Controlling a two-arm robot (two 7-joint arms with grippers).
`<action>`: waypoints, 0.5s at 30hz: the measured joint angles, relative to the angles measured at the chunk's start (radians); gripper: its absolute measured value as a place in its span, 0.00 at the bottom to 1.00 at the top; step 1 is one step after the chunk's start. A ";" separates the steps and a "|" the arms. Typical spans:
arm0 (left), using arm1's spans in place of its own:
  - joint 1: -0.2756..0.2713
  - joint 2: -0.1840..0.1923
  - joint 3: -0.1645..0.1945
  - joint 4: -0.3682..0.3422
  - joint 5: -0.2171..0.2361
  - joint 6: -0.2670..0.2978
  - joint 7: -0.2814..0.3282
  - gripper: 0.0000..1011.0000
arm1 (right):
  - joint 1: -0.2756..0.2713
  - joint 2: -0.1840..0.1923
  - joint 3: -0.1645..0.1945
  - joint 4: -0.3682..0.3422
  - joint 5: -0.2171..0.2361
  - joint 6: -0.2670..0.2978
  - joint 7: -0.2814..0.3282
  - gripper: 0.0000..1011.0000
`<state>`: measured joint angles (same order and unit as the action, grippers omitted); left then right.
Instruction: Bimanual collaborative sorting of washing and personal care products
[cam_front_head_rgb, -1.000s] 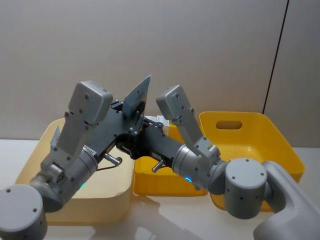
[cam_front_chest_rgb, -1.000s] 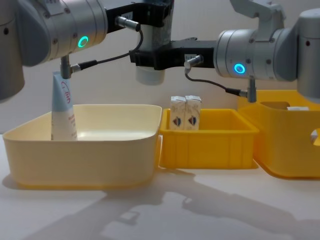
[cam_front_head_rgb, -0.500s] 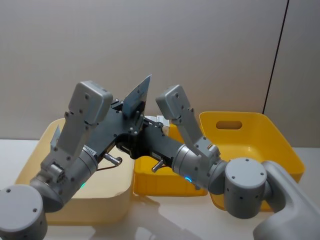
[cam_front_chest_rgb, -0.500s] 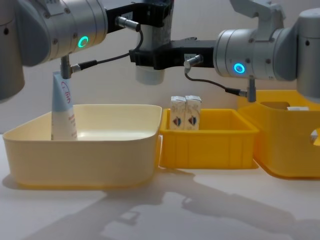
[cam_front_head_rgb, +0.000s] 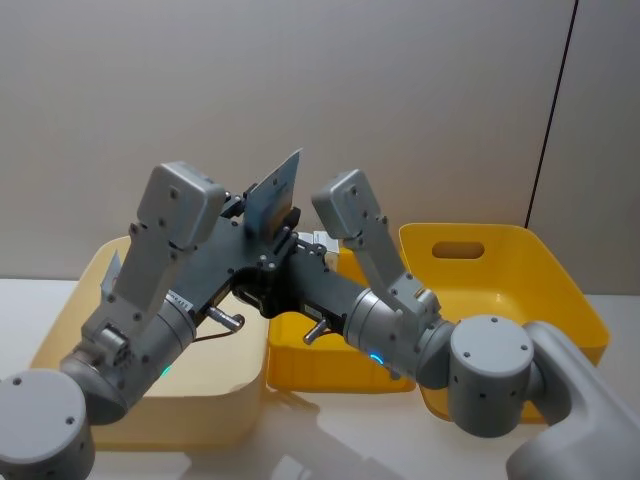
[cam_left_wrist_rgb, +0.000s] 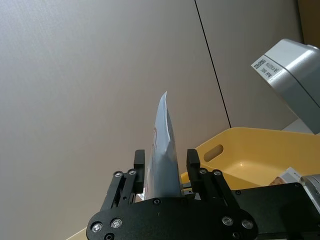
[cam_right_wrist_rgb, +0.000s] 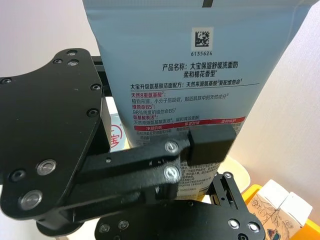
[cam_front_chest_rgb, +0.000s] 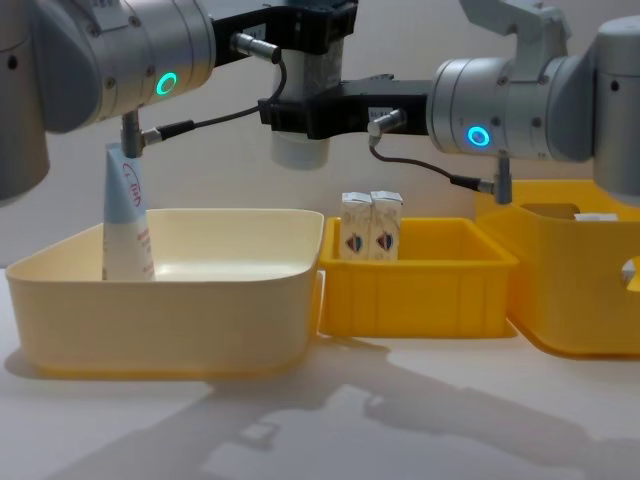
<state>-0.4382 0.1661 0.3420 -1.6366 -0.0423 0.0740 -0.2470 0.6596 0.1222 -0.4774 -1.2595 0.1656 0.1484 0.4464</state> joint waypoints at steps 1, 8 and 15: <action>0.000 0.000 0.000 0.000 0.000 0.000 0.000 0.51 | 0.000 0.000 0.000 0.000 0.000 0.000 0.000 0.57; 0.000 0.000 0.000 0.000 0.000 0.000 0.000 0.72 | 0.003 0.005 0.004 0.000 0.000 -0.002 -0.010 0.57; 0.000 0.000 0.000 0.000 0.000 0.000 0.000 0.92 | 0.006 0.017 0.026 0.000 -0.001 -0.008 -0.039 0.57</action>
<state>-0.4382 0.1661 0.3420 -1.6365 -0.0422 0.0740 -0.2468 0.6655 0.1390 -0.4516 -1.2597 0.1651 0.1404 0.4076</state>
